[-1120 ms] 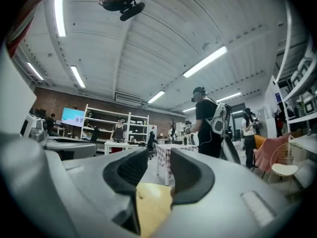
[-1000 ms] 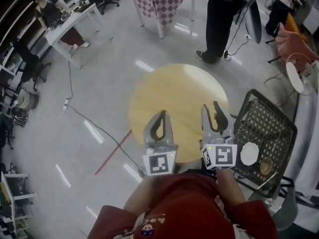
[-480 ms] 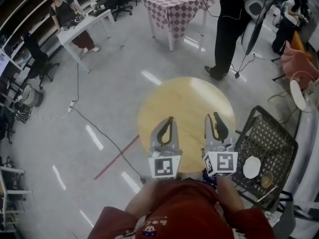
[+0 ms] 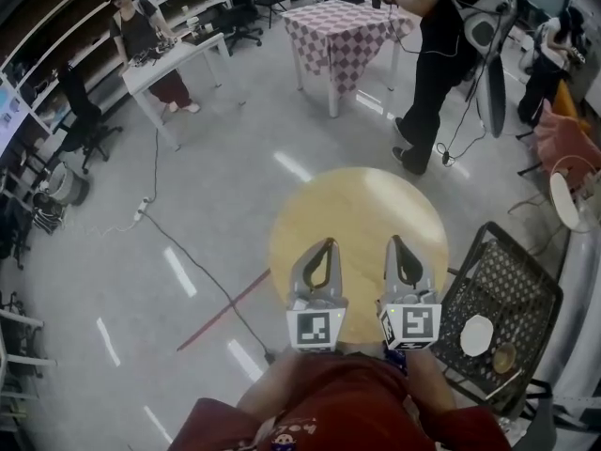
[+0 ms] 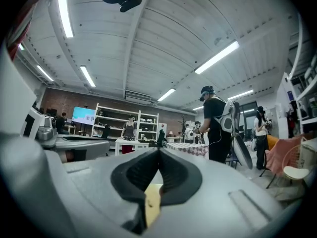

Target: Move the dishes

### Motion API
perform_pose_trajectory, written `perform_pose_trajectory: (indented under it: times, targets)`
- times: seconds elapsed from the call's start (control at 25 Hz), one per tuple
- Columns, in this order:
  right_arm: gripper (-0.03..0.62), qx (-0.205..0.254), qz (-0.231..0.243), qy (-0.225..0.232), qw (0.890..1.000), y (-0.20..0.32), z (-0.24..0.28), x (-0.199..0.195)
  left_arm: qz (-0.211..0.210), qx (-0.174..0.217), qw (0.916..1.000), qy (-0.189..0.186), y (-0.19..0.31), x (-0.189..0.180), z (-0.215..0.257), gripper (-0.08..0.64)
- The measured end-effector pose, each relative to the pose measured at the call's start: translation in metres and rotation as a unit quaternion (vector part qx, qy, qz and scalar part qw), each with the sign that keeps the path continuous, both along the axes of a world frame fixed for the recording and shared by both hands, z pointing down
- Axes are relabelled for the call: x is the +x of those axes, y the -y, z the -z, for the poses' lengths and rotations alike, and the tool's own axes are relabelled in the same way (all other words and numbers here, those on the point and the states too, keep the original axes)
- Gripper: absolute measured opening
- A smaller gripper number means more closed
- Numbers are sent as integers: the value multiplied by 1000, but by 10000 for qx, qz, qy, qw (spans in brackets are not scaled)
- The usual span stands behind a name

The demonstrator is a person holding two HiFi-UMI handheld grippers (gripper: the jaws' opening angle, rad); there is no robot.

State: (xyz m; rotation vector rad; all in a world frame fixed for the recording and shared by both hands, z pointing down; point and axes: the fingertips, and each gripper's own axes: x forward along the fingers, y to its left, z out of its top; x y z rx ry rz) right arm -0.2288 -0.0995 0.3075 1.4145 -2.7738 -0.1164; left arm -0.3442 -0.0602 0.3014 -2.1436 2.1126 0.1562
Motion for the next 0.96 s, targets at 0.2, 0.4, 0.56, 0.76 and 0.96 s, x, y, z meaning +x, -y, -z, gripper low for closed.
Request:
perform_pose_trajectory:
  times: [0.2, 0.4, 0.56, 0.76, 0.96]
  targets:
    - [2, -21, 17, -10, 10000, 2, 1, -4, 35, 1, 10000, 30, -1, -6, 1, 6]
    - [2, -44, 57, -39, 10000, 1, 1, -11, 33, -182, 9998, 70, -1, -12, -11, 6]
    - [2, -23, 74, -75, 9999, -1, 1, -10, 55, -70, 10000, 21, -2, -12, -3, 6]
    - [2, 23, 58, -54, 10000, -2, 3, -11, 40, -60, 10000, 32, -3, -14, -4, 6]
    - [2, 22, 53, -47, 10000, 1, 4, -13, 21, 58, 10000, 42, 1, -14, 2, 6]
